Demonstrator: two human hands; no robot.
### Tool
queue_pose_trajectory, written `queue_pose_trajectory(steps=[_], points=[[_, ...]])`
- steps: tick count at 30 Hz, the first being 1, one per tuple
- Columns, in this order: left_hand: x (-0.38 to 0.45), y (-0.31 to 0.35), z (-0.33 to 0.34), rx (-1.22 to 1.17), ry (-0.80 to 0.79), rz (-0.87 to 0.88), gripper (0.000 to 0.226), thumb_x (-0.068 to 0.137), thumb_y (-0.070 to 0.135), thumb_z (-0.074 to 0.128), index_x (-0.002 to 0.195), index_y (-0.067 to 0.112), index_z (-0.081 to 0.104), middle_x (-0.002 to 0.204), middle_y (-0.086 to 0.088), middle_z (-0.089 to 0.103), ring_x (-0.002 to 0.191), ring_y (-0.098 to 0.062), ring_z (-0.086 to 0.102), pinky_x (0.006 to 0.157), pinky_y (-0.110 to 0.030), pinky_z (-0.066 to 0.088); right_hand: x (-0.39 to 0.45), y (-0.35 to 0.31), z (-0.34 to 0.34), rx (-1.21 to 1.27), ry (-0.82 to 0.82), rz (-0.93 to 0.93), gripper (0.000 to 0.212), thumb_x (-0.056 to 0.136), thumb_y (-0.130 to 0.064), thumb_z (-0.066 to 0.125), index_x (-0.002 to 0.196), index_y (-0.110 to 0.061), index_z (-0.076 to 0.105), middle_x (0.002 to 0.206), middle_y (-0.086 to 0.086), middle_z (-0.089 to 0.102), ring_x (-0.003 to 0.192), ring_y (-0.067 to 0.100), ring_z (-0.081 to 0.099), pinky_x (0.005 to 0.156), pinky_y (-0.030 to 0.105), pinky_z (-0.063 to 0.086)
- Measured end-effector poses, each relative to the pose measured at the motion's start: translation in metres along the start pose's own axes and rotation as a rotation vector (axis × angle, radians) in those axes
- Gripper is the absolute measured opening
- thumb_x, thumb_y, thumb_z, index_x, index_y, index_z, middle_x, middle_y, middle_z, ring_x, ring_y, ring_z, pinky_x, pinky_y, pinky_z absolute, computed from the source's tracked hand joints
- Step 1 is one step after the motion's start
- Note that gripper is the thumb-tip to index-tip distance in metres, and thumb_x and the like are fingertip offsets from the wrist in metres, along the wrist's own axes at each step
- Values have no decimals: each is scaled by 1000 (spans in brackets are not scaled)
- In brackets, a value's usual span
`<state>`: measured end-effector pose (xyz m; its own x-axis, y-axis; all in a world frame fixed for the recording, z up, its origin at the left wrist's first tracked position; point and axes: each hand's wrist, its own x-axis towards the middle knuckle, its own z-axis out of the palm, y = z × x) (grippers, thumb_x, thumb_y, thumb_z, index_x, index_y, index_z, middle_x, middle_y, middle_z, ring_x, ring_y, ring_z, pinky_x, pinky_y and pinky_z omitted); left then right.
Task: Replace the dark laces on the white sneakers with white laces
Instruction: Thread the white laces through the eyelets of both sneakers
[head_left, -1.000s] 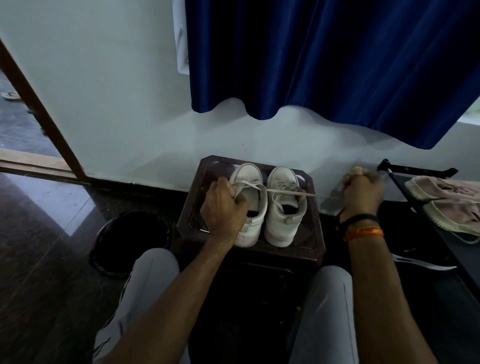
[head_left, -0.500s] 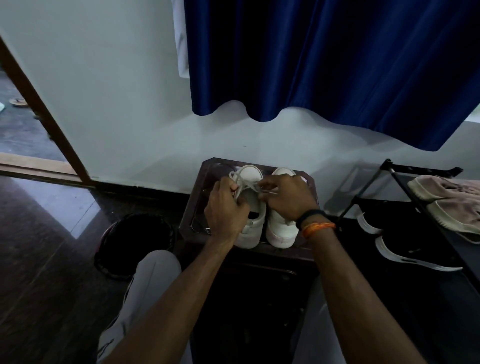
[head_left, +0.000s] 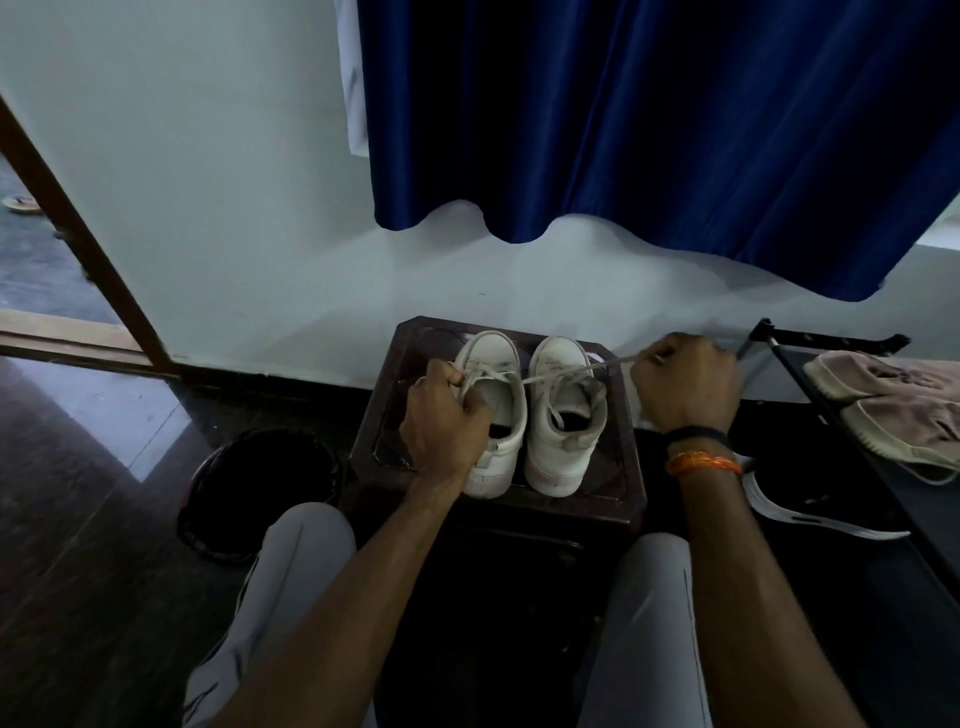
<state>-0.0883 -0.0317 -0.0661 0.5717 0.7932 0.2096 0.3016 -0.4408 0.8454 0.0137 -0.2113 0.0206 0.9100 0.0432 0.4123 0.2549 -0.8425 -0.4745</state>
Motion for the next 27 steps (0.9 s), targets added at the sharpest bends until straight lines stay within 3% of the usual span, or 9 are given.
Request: queue_pose_trajectory(steps=[3,5,8,12,15,19,24,27], points=[[1,-2,2,-12,-21,-10,15,79,19,60,93,23,56,84,1,63,83,-23,60,65,-32,37,-4,-7,2,-14,-109,-68,15,80,-19,67,90,-13,77,103,10,66,81,31,64,68,28,41],[0,-2,3,-22,-33,-8,17,79,20,59,95,25,60,87,0,65,87,-24,61,66,-33,41,-13,-23,7,60,-219,-184,30,75,-18,70,105,-20,76,116,0,67,96,25,66,76,28,48],[2,-3,3,-21,-41,-12,21,77,24,58,97,26,64,88,0,67,89,-25,63,68,-35,47,-24,-48,21,47,-370,-352,42,75,-19,66,115,-29,74,118,-3,72,106,25,66,86,33,53],[3,-3,1,-24,-49,-3,20,72,30,52,87,27,65,81,2,66,81,-23,63,62,-31,42,-27,-56,44,-127,-496,-387,30,88,-27,63,116,-32,75,115,4,72,110,30,62,92,38,52],[2,-1,0,-34,-32,11,24,69,36,45,81,26,62,79,1,65,76,-19,58,62,-29,37,-24,-49,45,-104,-497,-340,20,88,-25,65,101,-26,79,107,7,72,104,30,62,87,37,53],[2,-3,3,-25,-38,20,39,63,40,36,88,27,64,84,1,64,83,-22,61,64,-33,47,-22,-44,39,-65,-430,-307,11,77,-14,66,81,-19,76,93,9,70,90,32,63,69,28,40],[0,0,2,-32,-30,-10,31,73,20,54,100,22,69,93,-3,64,92,-23,58,70,-32,42,-29,-45,39,-27,-341,-286,15,76,-11,65,83,-17,77,94,7,70,87,31,64,67,26,39],[0,-1,-2,-95,2,25,22,72,13,61,93,19,61,94,-1,62,89,-21,58,68,-31,40,-25,-42,35,20,-298,-264,11,78,-12,68,77,-19,76,86,5,74,82,29,67,65,25,39]])
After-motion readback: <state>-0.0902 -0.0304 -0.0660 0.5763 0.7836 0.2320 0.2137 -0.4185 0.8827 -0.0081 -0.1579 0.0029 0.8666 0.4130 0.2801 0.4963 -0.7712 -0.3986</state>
